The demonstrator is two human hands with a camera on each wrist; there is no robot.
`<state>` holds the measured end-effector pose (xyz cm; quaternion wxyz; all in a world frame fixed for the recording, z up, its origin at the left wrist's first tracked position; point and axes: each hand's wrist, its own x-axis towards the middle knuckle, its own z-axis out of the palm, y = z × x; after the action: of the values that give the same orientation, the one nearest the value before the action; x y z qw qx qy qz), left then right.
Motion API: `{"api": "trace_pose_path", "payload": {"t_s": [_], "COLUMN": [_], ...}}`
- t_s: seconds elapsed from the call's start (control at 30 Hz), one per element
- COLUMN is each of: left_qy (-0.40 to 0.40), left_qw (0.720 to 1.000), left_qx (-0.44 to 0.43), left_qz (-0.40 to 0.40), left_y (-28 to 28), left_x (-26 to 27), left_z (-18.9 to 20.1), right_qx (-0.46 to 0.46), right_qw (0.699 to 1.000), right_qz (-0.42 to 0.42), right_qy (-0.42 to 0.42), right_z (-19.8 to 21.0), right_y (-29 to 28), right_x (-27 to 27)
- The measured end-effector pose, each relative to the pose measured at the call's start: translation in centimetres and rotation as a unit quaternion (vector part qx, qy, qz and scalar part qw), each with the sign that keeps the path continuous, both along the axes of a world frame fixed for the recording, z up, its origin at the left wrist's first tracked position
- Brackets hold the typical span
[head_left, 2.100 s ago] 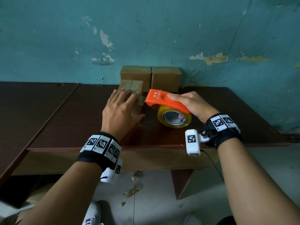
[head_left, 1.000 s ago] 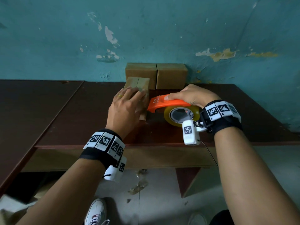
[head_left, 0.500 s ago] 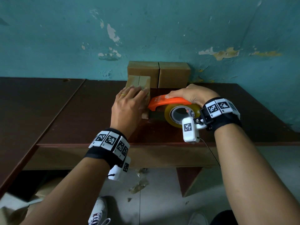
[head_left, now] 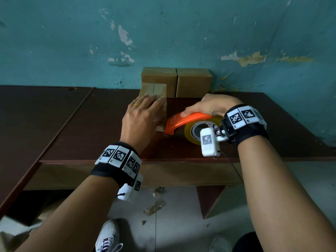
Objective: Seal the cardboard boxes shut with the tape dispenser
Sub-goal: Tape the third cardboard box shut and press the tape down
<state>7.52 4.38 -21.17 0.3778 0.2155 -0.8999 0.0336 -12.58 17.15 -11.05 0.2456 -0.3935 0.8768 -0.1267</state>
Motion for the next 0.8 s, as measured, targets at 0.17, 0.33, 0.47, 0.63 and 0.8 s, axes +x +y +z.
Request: {"api": "trace_pose_path", "payload": {"t_s": [0.17, 0.33, 0.47, 0.63, 0.8], "left_qy": [-0.018, -0.013, 0.013, 0.095, 0.229], "left_qw": [1.000, 0.998, 0.991, 0.956, 0.877], "left_qx": [0.011, 0.059, 0.121, 0.268, 0.418], "left_qz": [-0.010, -0.019, -0.047, -0.075, -0.060], "left_y": [0.1, 0.8, 0.8, 0.7, -0.2], "left_x": [0.3, 0.5, 0.7, 1.7, 2.7], "left_z": [0.2, 1.2, 1.8, 3.0, 4.0], "right_qx": [0.007, -0.110, -0.139, -0.103, -0.072], "right_qw": [1.000, 0.984, 0.969, 0.965, 0.967], "right_qz": [-0.027, -0.131, -0.161, -0.156, -0.143], "right_qy": [-0.003, 0.059, 0.124, 0.185, 0.196], "right_z": [0.3, 0.3, -0.9, -2.1, -2.9], "right_y": [1.6, 2.1, 1.0, 0.0, -0.6], "right_x": [-1.7, -2.2, -1.3, 0.5, 1.7]}}
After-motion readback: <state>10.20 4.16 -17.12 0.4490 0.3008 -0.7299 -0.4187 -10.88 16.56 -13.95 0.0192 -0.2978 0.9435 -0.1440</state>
